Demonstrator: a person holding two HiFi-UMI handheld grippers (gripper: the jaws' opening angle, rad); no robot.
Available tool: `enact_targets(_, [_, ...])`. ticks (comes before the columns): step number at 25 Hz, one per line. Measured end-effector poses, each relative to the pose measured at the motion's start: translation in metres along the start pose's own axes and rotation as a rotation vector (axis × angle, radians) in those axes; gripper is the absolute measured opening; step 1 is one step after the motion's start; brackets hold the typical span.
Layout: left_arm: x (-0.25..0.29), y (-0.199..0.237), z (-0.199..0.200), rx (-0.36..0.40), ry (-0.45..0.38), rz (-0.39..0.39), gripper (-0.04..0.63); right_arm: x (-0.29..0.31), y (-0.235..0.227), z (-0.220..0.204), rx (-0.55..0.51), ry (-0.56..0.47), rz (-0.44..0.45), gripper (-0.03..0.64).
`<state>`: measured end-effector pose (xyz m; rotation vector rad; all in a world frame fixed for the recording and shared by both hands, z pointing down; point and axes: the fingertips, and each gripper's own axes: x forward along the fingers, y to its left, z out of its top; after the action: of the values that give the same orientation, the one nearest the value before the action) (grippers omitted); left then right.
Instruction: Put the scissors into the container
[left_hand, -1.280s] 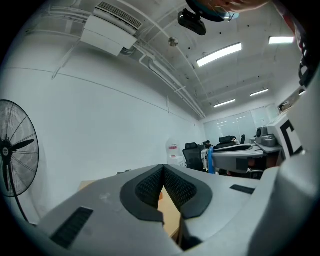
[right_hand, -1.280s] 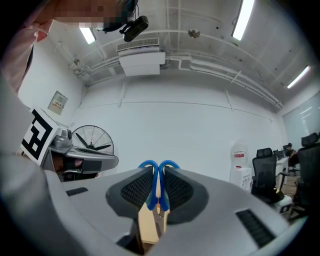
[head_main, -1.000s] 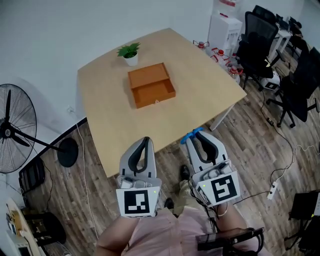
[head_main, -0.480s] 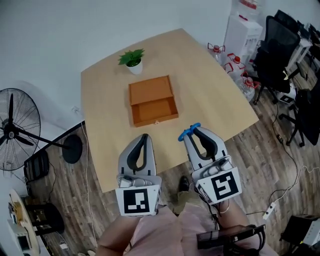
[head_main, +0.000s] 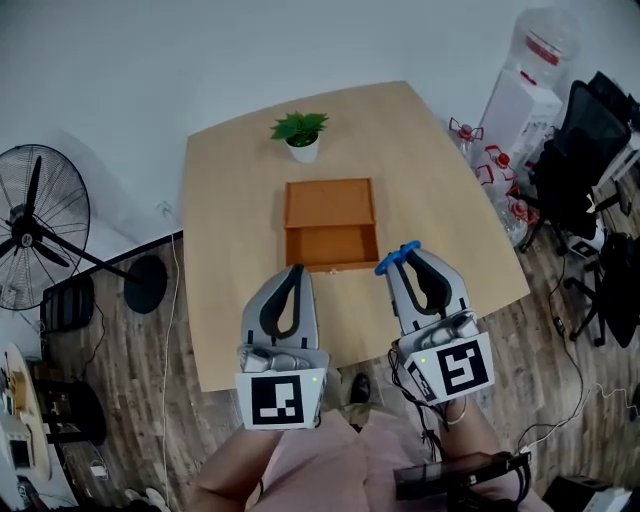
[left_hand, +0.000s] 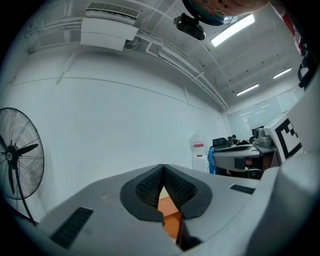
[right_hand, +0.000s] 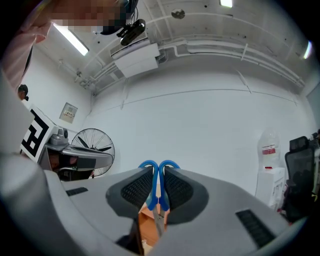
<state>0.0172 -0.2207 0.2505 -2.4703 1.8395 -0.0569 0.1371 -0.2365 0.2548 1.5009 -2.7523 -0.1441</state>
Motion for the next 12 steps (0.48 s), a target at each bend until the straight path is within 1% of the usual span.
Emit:
enact_targets(6, [0.023,0.027,-0.012,-0.037,0.005,0.01,0.005,0.037,0.004,-0.014,-0.017,0.043,0.022,0.074])
enact_targets(12, [0.047,0.057,-0.029,-0.065,0.039,0.033,0.005,0.074,0.009,-0.03,-0.034,0.082,0.062,0.074])
